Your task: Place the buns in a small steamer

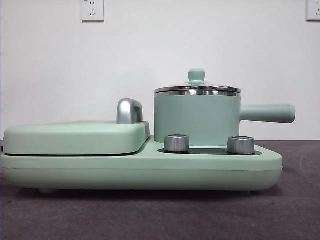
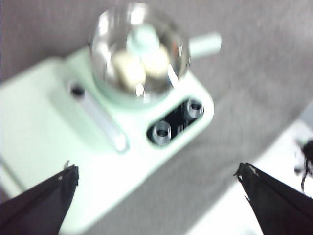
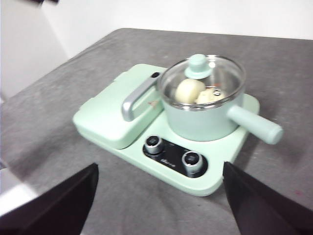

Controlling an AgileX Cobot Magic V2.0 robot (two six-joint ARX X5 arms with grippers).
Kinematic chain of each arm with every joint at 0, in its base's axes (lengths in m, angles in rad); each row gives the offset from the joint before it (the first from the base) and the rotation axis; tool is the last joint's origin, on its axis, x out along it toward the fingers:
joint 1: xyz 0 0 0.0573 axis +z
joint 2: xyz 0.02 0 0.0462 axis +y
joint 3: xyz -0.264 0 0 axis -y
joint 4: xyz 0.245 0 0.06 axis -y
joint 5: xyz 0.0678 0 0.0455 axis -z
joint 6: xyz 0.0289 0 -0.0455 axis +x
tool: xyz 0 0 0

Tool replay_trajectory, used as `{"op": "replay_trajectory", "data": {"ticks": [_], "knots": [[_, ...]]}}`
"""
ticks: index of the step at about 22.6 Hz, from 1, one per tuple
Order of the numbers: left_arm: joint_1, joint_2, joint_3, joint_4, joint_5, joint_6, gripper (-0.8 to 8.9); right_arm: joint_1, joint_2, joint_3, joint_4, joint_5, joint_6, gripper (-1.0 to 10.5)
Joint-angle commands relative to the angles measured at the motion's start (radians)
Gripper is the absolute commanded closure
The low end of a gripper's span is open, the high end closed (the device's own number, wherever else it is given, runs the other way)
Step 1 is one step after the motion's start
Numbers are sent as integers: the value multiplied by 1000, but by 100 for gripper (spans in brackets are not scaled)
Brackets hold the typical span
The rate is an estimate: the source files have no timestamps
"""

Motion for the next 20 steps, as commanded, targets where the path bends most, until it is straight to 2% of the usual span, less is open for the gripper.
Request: {"op": "replay_trajectory", "data": {"ticks": [1, 3, 7, 12, 13, 14, 15, 16, 17, 18, 20], "knots": [[-2, -122, -182, -56, 2, 6, 283, 7, -1, 7, 9, -43, -11, 542], [11, -229, -329, -56, 2, 7, 283, 6, -1, 7, 10, -77, -21, 542], [24, -423, -558, 9, 2, 29, 283, 6, -1, 7, 11, -87, -48, 542], [33, -704, -840, 357, 0, 0, 290, 7, 2, 7, 14, -87, -78, 572], [37, -747, -884, 417, 0, -14, 328, 7, 3, 7, 12, -89, -81, 629], [41, -790, -927, 467, 0, -33, 454, 7, 5, 7, 8, -97, -85, 756], [43, -830, -965, 504, 0, -51, 686, 7, 6, 7, 3, -97, -85, 944], [45, -859, -991, 525, 0, -63, 835, 7, 6, 7, 2, -97, -95, 928], [47, -881, -1012, 541, 0, -79, 776, 6, 8, 6, 3, -96, -97, 925], [47, -903, -1031, 546, 0, -90, 810, 6, 10, 6, 4, -93, -98, 926], [47, -921, -1038, 530, 0, -92, 807, 6, 11, 6, 7, -92, -98, 926]]}}
